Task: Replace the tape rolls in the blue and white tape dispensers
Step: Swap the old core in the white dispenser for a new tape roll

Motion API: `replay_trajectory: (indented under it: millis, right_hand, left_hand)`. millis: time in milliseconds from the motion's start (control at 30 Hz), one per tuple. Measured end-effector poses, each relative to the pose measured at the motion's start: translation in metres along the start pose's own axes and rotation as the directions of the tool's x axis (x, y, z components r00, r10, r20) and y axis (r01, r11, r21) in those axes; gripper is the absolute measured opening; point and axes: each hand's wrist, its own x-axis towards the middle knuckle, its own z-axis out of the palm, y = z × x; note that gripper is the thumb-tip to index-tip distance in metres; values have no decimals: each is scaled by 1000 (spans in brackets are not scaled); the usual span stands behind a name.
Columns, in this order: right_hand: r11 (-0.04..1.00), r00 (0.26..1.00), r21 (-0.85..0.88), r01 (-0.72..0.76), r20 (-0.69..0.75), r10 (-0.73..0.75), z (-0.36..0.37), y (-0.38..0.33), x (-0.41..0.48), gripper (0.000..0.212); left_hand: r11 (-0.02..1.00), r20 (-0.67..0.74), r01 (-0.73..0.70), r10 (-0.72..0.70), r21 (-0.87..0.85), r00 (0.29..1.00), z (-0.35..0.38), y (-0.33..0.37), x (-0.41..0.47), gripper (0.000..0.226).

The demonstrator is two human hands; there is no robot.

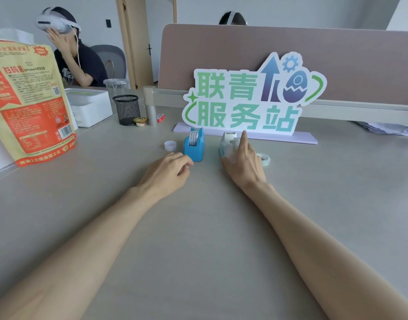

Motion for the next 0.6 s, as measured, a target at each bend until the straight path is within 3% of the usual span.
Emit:
replay_trajectory:
  millis: [167,233,333,467,533,600]
  right_hand:
    - [996,998,82,38,55,-43,-22,0,-30,64]
    - [992,991,112,59,110,-72,-33,0,-46,66]
    - [978,978,180,105,160,-135,-52,2,-71,68]
    - [926,942,368,81,274,-191,-67,2,-88,57]
    - [897,928,435,79,297,-226,-67,2,-89,48]
    - [881,923,463,93,292,-251,-67,0,-88,47]
  left_hand:
    - [999,-14,7,-7,46,1000,2,12,-17,21]
    - [999,30,-8,7,35,1000,3,19,-25,23]
    - [986,144,52,-29,-157,989,-2,23,-23,46]
    - [818,280,203,-54,-537,958,-8,25,-18,96]
    - [751,336,230,-12,-619,942,-8,28,-18,101]
    - [722,367,257,-5,-642,930,-9,33,-17,88]
